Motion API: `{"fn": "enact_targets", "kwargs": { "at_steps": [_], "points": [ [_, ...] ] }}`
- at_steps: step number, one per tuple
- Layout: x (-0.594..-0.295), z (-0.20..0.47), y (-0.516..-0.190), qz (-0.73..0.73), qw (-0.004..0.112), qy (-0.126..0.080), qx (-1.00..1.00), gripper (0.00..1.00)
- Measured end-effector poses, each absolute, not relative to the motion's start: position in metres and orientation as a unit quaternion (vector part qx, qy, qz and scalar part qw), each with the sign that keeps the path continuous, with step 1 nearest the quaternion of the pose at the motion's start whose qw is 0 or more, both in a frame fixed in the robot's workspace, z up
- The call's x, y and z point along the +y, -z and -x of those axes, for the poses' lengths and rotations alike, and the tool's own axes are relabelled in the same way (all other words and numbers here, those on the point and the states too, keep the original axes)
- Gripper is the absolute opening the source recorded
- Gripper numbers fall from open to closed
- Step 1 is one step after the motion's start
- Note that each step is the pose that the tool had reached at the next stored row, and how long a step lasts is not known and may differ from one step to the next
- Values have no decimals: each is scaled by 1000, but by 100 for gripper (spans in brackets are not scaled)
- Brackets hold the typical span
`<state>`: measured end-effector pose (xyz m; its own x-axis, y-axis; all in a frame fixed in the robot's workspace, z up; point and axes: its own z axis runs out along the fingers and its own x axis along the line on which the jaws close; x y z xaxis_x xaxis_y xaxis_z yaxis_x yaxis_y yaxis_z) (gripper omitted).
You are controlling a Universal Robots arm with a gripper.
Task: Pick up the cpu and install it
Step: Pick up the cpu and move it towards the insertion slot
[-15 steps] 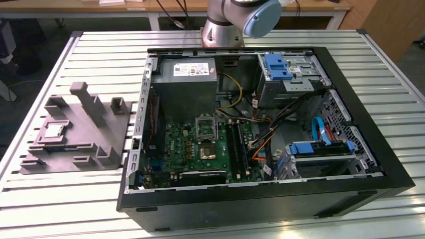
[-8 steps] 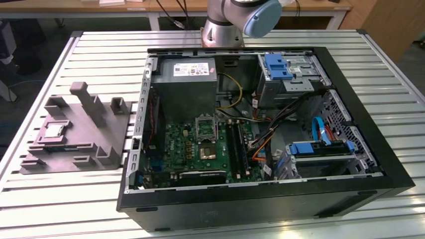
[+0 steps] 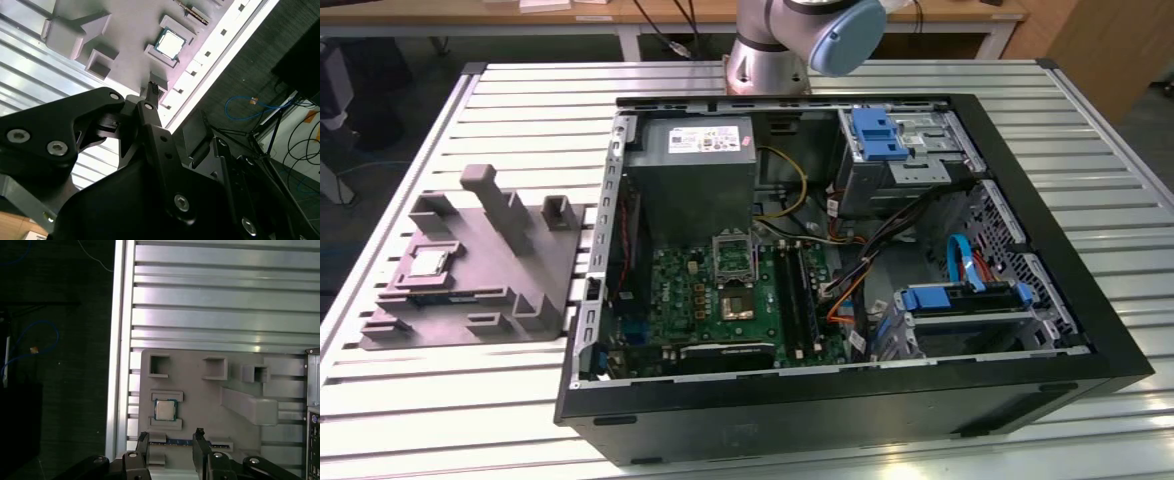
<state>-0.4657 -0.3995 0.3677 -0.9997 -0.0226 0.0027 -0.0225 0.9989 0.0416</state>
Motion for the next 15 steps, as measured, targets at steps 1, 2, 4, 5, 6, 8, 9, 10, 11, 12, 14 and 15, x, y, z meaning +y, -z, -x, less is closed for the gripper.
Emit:
{"fn": "enact_targets", "kwargs": {
  "at_steps": [1, 2, 4, 5, 6, 8, 9, 10, 11, 12, 14, 15],
  "points": [
    [-400, 466, -367, -11, 2, 21, -1000, 47],
    [-400, 466, -367, -11, 2, 21, -1000, 47],
    [-400, 466, -366, -11, 2, 21, -1000, 47],
    [-400, 466, -366, -11, 2, 21, -1000, 47],
    [-400, 466, -366, -11, 2, 21, -1000, 47],
    [-400, 466, -365, -11, 2, 21, -1000, 47],
    [-400, 466, -365, -11, 2, 21, -1000, 47],
    [-400, 466, -365, -11, 2, 21, -1000, 47],
    [-400, 466, -365, -11, 2, 21, -1000, 47],
    [-400, 466, -364, -11, 2, 21, -1000, 47],
    [-400, 466, -364, -11, 2, 21, -1000, 47],
    [-400, 466, -364, -11, 2, 21, -1000, 47]
  ]
}}
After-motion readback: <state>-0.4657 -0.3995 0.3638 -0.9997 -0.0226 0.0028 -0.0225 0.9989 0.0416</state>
